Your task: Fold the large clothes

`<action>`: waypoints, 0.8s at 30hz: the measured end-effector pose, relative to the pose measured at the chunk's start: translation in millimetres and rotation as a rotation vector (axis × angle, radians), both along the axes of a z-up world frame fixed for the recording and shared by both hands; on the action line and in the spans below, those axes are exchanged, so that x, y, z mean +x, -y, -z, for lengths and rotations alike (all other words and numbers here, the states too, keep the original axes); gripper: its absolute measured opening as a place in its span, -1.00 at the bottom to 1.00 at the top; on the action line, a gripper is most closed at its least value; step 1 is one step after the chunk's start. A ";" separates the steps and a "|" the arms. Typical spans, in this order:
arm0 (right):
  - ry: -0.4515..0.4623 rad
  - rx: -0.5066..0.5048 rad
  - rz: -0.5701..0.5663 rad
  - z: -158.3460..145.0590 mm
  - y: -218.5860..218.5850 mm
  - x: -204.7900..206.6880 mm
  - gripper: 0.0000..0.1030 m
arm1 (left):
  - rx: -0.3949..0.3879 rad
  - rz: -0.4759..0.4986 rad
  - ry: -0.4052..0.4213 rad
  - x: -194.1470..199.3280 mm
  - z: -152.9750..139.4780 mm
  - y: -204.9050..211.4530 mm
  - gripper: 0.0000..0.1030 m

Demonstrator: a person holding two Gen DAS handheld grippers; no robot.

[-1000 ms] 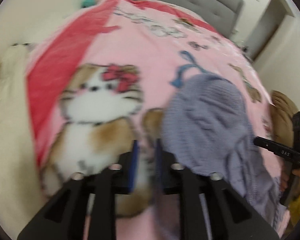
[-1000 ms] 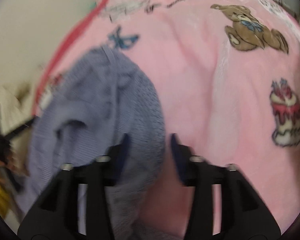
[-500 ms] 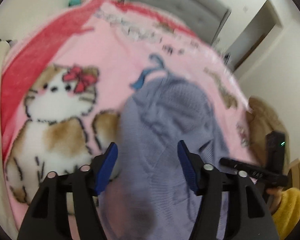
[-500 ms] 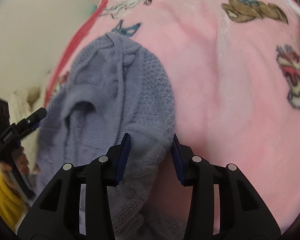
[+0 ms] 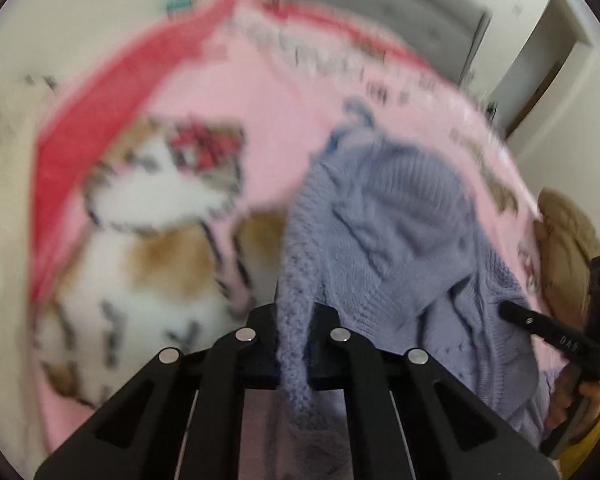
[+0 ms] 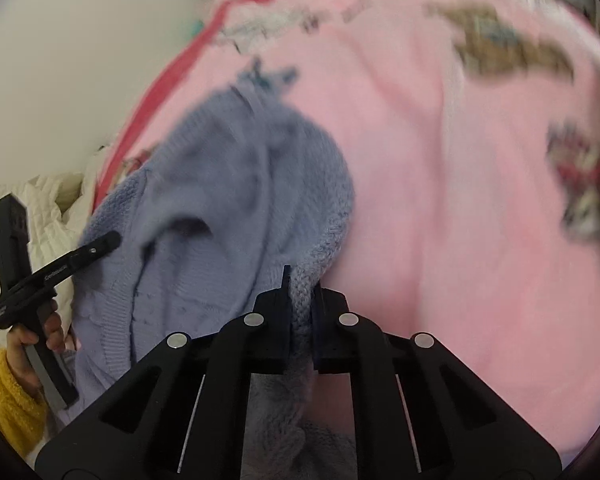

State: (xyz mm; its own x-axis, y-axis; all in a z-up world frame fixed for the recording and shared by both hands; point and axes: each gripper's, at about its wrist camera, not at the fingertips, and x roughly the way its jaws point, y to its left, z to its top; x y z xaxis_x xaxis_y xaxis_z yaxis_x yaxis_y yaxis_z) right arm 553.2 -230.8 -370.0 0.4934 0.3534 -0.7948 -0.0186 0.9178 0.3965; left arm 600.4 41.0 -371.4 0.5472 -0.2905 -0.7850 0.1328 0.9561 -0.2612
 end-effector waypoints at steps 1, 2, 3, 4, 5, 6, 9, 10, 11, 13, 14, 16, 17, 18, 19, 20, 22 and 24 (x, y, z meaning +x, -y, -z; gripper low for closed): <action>0.007 -0.017 -0.008 -8.4 1.2 1.4 -0.88 | -0.016 -0.030 0.019 -6.1 -1.8 -9.6 -0.88; -0.001 -0.028 -0.010 -9.6 2.7 2.7 -0.88 | -0.020 -0.059 0.002 -8.2 3.3 -17.3 -0.88; -0.027 -0.038 -0.015 -6.3 4.4 5.2 -0.88 | -0.024 -0.081 -0.052 -8.5 16.3 -25.9 -0.88; -0.053 -0.049 -0.019 -0.7 5.2 8.3 -0.88 | -0.016 -0.091 -0.088 -9.0 25.4 -29.0 -0.87; -0.083 -0.074 -0.027 6.8 4.8 9.6 -0.88 | -0.022 -0.104 -0.119 -9.0 34.8 -34.0 -0.87; -0.111 -0.100 -0.041 15.1 1.7 11.2 -0.88 | -0.065 -0.111 -0.125 -8.8 37.9 -38.9 -0.87; -0.125 -0.139 -0.077 28.1 -5.7 8.0 -0.86 | -0.057 -0.068 -0.124 -3.3 31.9 -33.8 -0.80; -0.102 -0.133 -0.080 24.0 -5.5 7.3 -0.82 | -0.041 -0.043 -0.120 -1.0 29.1 -30.0 -0.66; -0.086 -0.104 -0.086 19.9 -3.7 6.0 -0.78 | -0.019 -0.011 -0.110 1.2 23.9 -28.0 -0.33; -0.036 -0.065 -0.060 7.4 5.2 5.1 -0.58 | 0.001 0.011 -0.061 1.8 6.6 -30.3 0.22; -0.011 -0.051 -0.046 1.4 10.5 5.9 -0.53 | 0.000 0.009 -0.036 1.6 -0.1 -33.8 0.46; 0.037 -0.034 -0.026 -10.0 23.3 16.3 -0.32 | -0.021 0.000 0.023 7.7 -18.5 -42.4 0.53; 0.043 -0.036 -0.024 -13.1 23.4 23.3 -0.30 | -0.017 0.000 0.028 17.7 -23.0 -42.6 0.54; 0.043 -0.038 -0.027 -15.5 25.2 31.9 -0.29 | -0.010 0.009 0.021 29.9 -24.7 -41.2 0.54; 0.041 -0.040 -0.041 -16.3 23.6 46.3 -0.29 | 0.010 0.026 0.011 42.7 -25.0 -36.3 0.54; 0.036 -0.058 -0.053 -16.3 20.4 60.7 -0.29 | 0.039 0.053 -0.007 58.5 -22.1 -28.1 0.54; -0.004 -0.062 -0.082 -11.6 10.6 85.4 -0.17 | 0.042 0.086 -0.086 80.0 -9.1 -15.8 0.55; -0.040 -0.031 -0.106 -6.3 2.9 96.2 -0.16 | 0.054 0.105 -0.210 98.2 9.8 -3.0 0.55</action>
